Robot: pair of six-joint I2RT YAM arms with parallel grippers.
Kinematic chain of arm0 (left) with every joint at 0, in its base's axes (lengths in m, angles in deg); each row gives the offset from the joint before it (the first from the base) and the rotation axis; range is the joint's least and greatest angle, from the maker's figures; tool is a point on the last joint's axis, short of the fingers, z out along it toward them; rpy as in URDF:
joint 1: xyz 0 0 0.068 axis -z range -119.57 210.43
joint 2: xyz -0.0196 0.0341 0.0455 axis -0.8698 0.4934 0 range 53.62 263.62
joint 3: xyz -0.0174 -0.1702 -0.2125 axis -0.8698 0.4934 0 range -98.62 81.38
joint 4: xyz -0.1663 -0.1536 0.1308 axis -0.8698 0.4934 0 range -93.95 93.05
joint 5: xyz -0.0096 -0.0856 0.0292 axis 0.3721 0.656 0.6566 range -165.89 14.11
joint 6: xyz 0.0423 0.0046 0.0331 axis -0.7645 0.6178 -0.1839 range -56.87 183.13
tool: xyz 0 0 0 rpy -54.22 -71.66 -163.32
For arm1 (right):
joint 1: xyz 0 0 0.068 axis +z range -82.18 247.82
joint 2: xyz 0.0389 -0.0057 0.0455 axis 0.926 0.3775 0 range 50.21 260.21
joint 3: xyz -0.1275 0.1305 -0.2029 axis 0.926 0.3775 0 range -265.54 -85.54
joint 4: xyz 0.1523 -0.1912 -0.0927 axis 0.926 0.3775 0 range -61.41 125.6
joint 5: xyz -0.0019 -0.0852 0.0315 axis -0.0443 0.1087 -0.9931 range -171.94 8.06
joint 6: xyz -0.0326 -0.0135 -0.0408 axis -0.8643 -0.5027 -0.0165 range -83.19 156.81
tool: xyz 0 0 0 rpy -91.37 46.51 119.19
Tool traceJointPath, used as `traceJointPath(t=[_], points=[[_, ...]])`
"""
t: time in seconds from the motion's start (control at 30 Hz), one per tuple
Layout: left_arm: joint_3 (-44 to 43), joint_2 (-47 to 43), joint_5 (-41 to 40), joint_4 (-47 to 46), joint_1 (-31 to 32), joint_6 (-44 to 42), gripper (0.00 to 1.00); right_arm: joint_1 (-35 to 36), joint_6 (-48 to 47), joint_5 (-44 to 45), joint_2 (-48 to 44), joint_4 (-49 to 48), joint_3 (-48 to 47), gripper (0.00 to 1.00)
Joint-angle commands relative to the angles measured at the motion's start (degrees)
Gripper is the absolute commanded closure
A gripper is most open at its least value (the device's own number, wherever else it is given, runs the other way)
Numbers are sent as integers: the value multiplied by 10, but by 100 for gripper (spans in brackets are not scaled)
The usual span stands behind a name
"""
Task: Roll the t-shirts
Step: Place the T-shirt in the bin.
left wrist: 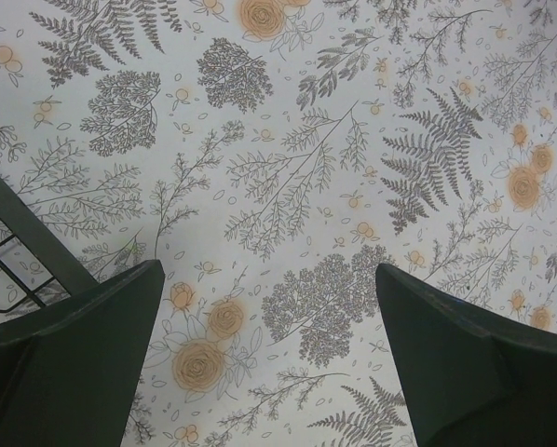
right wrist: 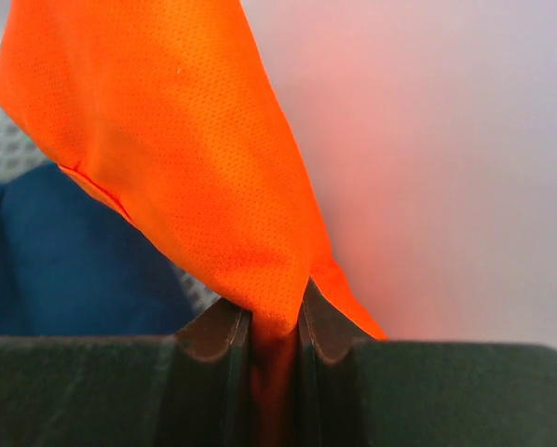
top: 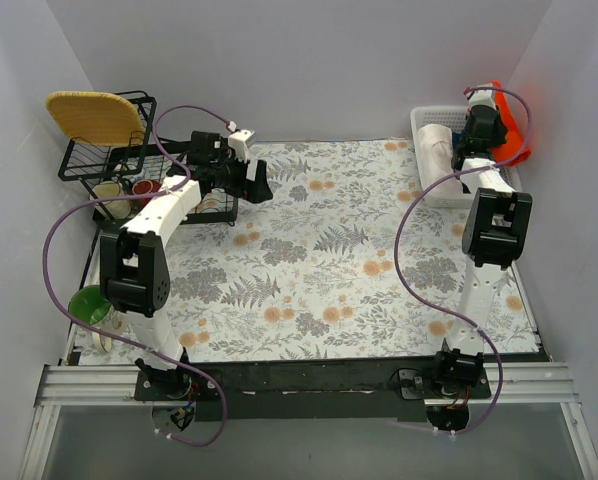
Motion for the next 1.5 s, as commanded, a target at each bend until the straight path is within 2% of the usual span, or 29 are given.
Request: traceJointPath(t=[0.0, 0.27, 0.5, 0.9, 0.97, 1.0, 1.1, 1.47], points=[[-44, 4, 26, 25, 3, 4, 2, 7, -151, 58, 34, -138, -65, 99], [-115, 45, 13, 53, 13, -12, 2, 7, -152, 72, 72, -127, -79, 99], [-117, 53, 1, 60, 30, -19, 2, 12, -190, 73, 87, -138, -34, 99], [-119, 68, 0, 56, 40, -19, 2, 39, -184, 63, 100, -96, 1, 99], [-120, 69, 0, 54, 40, -17, 2, 45, -172, 60, 100, -74, 2, 88], [-119, 69, 1, 54, 40, -17, 2, 48, -167, 60, 100, -69, 2, 76], [-117, 70, 7, 53, 40, -16, 2, 57, -161, 55, 101, -59, 3, 59], [-113, 70, 14, 45, 42, -12, 2, 65, -117, 34, 77, -1, 18, 35]])
